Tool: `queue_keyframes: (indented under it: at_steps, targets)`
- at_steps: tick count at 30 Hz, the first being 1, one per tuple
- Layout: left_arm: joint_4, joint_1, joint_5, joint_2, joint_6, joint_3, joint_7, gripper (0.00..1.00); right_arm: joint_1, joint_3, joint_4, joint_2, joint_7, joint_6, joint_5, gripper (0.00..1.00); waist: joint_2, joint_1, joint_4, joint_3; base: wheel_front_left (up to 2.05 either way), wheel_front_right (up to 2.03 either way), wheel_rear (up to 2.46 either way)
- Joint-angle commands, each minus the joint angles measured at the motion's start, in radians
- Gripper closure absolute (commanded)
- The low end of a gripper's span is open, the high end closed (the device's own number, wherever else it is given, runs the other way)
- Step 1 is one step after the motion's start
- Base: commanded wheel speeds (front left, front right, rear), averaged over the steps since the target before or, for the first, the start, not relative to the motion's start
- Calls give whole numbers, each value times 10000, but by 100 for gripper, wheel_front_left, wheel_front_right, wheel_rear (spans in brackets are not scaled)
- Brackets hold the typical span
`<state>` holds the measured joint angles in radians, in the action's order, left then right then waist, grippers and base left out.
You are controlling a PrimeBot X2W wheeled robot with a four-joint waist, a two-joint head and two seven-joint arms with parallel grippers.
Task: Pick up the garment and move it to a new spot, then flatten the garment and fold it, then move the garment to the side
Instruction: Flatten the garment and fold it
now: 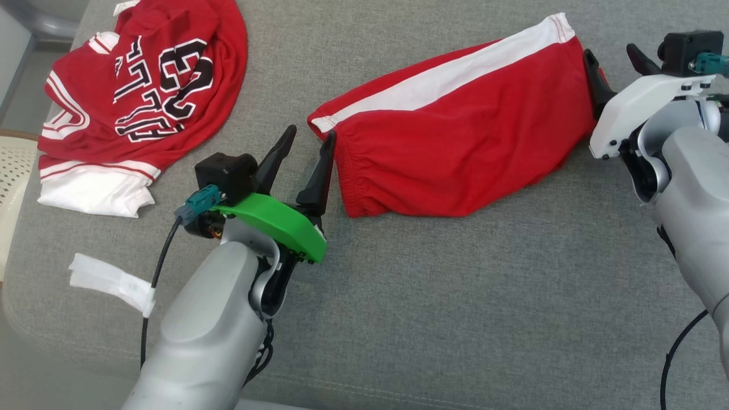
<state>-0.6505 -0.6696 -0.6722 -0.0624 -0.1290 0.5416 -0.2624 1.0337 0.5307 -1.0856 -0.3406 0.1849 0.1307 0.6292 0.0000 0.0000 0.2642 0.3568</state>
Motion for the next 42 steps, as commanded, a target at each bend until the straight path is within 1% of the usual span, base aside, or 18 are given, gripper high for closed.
queue_keyframes:
  at_steps: [1, 7, 14, 18, 20, 21, 22, 23, 26, 33, 42]
  targets:
    - [167, 292, 222, -160, -27, -221, -31, 0, -180, 90, -9, -35, -56, 0, 187, 0, 0, 0, -38, -223, 0, 0, 0]
    - [1513, 1488, 1340, -236, 40, -1594, -21, 0, -455, 435, -234, -200, -304, 0, 609, 0, 0, 0, 266, -272, 0, 0, 0]
    - [3166, 2914, 2771, -28, 134, -3245, -19, 0, -387, 530, -842, -307, -518, 0, 926, 0, 0, 0, 712, -82, 0, 0, 0]
    - [3635, 3431, 3166, 57, 80, -3787, -19, 0, -301, 520, -1252, -375, -539, 0, 1016, 0, 0, 0, 925, 29, 0, 0, 0]
    - [3733, 3582, 3305, 95, 58, -3924, -21, 0, -317, 554, -1363, -306, -623, 0, 1078, 0, 0, 0, 991, 64, 0, 0, 0]
    - [3774, 3630, 3369, 106, 58, -3960, -21, 0, -337, 578, -1380, -252, -677, 0, 1113, 13, 0, 0, 1004, 77, 0, 0, 0]
    - [3818, 3677, 3421, 109, 48, -3994, -21, 0, -363, 604, -1357, -203, -731, 2, 1168, 53, 0, 0, 1009, 94, 0, 0, 0]
    - [3845, 3720, 3436, 111, 38, -4016, -21, 0, -386, 625, -1321, -172, -768, 2, 1219, 100, 0, 0, 1004, 101, 0, 0, 0]
    - [3935, 3822, 3316, 115, 19, -4011, -19, 0, -456, 686, -1238, -123, -759, 2, 1392, 100, 0, 0, 910, 47, 0, 0, 0]
    - [3907, 4015, 3493, 111, 12, -4164, -20, 0, -1041, 665, -704, -244, -42, -1, 1956, 100, 0, 0, 417, -453, 0, 0, 0]
    - [3844, 4634, 4086, 105, -2, -4702, -21, 0, -2771, 509, 329, -881, 597, -3, 2967, 100, 0, 0, -781, -1334, 0, 0, 0]
